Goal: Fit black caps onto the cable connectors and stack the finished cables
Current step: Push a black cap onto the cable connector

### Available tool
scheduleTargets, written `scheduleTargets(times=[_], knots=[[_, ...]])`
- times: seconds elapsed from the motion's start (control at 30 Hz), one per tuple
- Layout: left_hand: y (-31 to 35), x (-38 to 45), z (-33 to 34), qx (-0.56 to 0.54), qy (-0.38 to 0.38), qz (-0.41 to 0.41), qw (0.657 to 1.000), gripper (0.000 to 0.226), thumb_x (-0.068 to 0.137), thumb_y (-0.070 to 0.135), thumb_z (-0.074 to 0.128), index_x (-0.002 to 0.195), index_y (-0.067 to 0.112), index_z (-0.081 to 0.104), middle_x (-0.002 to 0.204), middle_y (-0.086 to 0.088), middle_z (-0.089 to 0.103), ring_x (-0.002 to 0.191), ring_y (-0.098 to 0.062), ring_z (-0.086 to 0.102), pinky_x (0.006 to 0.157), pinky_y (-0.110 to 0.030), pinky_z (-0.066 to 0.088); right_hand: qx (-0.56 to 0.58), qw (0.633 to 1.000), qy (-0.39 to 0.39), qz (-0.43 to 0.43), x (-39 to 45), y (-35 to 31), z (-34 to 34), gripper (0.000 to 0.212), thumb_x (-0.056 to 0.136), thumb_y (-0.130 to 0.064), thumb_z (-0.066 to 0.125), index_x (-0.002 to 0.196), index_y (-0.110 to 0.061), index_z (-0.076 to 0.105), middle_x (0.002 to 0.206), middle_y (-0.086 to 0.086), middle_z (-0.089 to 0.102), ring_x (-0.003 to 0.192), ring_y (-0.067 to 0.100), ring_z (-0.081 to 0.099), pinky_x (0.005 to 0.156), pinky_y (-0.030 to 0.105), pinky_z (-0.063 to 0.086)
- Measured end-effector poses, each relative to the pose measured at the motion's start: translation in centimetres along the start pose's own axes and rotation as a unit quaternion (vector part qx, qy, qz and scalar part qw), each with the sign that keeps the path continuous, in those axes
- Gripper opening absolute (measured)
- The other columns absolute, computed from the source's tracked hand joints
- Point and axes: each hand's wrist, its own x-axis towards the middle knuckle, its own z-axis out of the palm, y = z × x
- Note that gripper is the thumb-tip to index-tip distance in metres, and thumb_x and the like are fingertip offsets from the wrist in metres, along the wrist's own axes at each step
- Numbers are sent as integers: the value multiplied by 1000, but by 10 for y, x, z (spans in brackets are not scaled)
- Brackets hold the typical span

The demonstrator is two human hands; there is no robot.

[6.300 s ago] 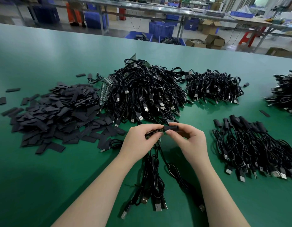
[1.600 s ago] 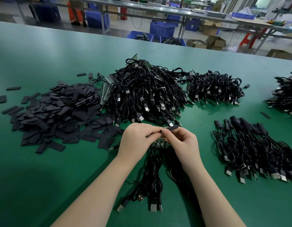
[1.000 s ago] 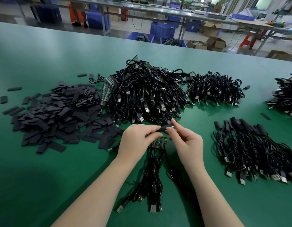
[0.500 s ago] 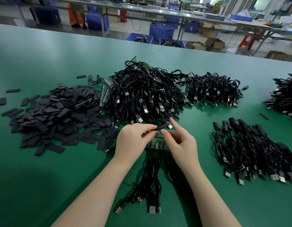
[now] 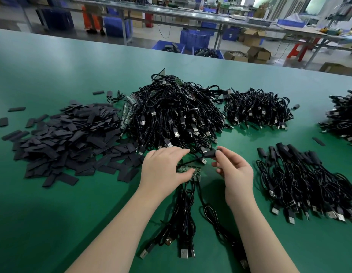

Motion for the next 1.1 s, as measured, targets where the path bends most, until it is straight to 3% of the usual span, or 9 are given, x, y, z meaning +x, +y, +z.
scheduleTargets(times=[0.17, 0.23, 0.37, 0.47, 0.57, 0.73, 0.9, 1.0, 1.1], knots=[[-3, 1, 1, -26, -15, -33, 999, 35, 86, 48, 63, 120, 38, 66, 119, 20, 65, 111, -3, 58, 93, -28, 43, 52, 998, 44, 13, 4, 0, -5, 15, 90, -13, 72, 90, -26, 80, 75, -6, 69, 64, 9, 64, 61, 19, 50], [-3, 0, 2, -52, -13, -42, 998, 30, 89, 43, 63, 119, 39, 67, 114, 18, 67, 98, -2, 61, 79, -19, 47, 56, 998, 36, 21, 4, 1, -4, 13, 91, -17, 71, 97, -26, 78, 74, -6, 67, 65, 9, 64, 62, 19, 48], [4, -3, 1, -96, 32, -48, 994, 25, 88, 37, 67, 113, 40, 69, 99, 19, 69, 78, 6, 52, 60, 0, 30, -25, 999, -46, 10, -5, -2, 4, 9, 90, -22, 71, 96, -26, 77, 91, -2, 77, 70, 8, 68, 62, 14, 48], [9, -4, 2, -131, 65, -30, 989, 33, 84, 34, 71, 116, 41, 65, 96, 18, 69, 86, 4, 56, 68, -1, 37, -112, 986, -117, -41, -14, 0, 14, 16, 91, -15, 71, 96, -29, 76, 92, -6, 78, 80, 5, 71, 71, 14, 52], [12, -6, 1, -154, 78, -8, 985, 43, 81, 31, 71, 121, 43, 59, 96, 17, 69, 88, 0, 59, 74, -16, 49, -132, 979, -136, -78, -19, 0, 19, 26, 91, -10, 69, 98, -34, 75, 91, -11, 77, 86, 1, 71, 76, 13, 52], [19, -7, -1, -167, 55, 57, 983, 51, 83, 41, 67, 131, 46, 50, 102, 18, 69, 93, 1, 59, 81, -12, 45, -60, 990, -102, -76, -18, -7, 15, 27, 93, -9, 66, 84, -31, 79, 82, -2, 77, 78, 8, 72, 70, 16, 54], [21, -9, 1, -210, 28, 37, 977, 57, 82, 54, 63, 135, 46, 44, 121, 32, 57, 104, 8, 56, 88, -2, 38, 71, 997, 23, -18, -5, -36, -2, 25, 99, -25, 58, 77, -28, 70, 74, -7, 71, 67, 15, 70, 52, 19, 53], [14, -7, 4, -177, 24, 41, 983, 38, 89, 34, 65, 127, 38, 60, 111, 24, 65, 98, 5, 59, 84, -10, 45, -171, 978, 91, -80, 12, -59, -39, 15, 99, -32, 58, 95, -30, 72, 69, -13, 66, 51, 6, 60, 46, 18, 45], [11, -6, 7, -184, -1, 10, 983, 29, 93, 26, 62, 120, 34, 66, 101, 20, 68, 94, 4, 60, 75, -19, 52, -498, 846, 157, -112, 25, -68, -79, 29, 100, -33, 54, 119, -18, 70, 93, 2, 69, 78, 18, 63, 65, 27, 46]])
